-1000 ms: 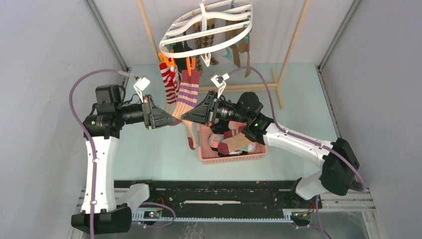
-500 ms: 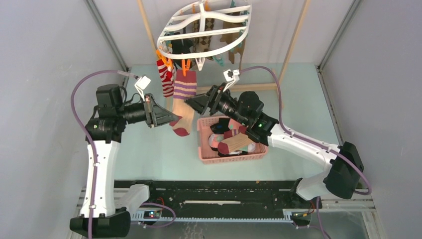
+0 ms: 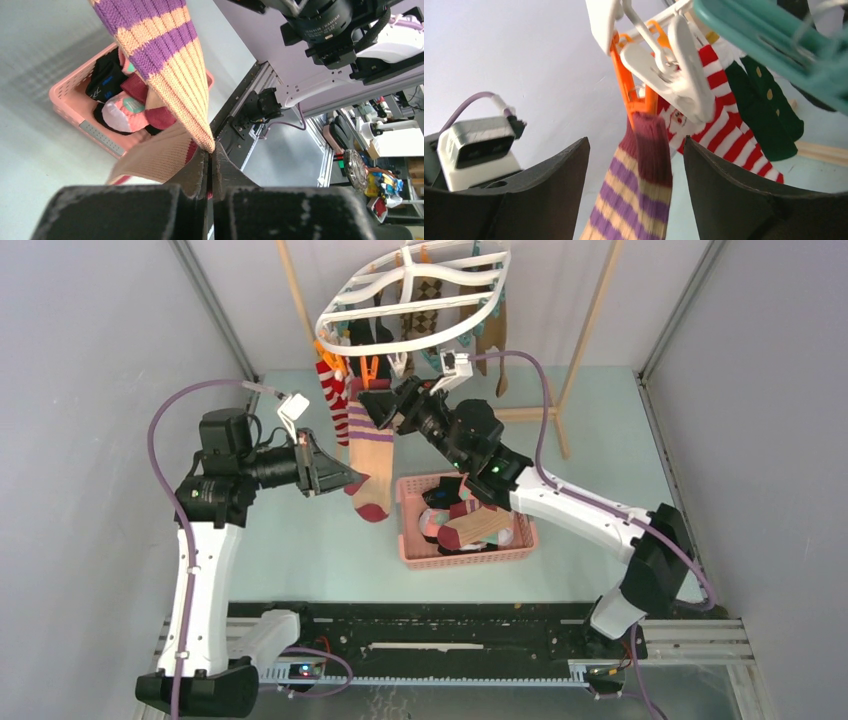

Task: Remove the socks clipped to the hanger
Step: Remove the sock from the hanger.

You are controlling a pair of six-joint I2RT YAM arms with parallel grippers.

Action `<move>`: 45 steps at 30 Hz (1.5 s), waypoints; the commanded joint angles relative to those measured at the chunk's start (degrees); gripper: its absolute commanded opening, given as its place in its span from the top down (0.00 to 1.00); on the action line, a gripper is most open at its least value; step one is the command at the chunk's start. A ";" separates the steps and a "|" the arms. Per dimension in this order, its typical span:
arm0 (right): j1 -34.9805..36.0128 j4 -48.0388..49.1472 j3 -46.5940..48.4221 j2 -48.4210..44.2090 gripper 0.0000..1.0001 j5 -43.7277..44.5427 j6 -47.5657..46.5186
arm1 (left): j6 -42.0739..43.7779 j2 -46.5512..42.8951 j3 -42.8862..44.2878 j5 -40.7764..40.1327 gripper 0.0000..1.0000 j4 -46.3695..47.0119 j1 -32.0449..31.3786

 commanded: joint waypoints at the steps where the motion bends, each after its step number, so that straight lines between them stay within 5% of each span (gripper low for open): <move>1: 0.70 0.21 6.83 3.10 0.23 4.59 -3.15 | -0.97 -0.42 -0.57 -0.84 1.00 1.38 -1.50; 15: 0.94 -3.96 17.84 9.96 0.35 9.14 -6.23 | 0.25 -1.03 -0.51 -1.57 1.00 0.20 -1.90; 24: 0.71 -3.19 18.72 11.38 0.34 11.64 -5.72 | 0.44 -1.04 -0.56 -1.75 1.00 -0.04 -2.08; 45: -0.85 7.96 17.28 14.54 0.53 10.76 2.06 | 2.14 -1.82 0.22 -2.00 1.00 -2.86 -2.16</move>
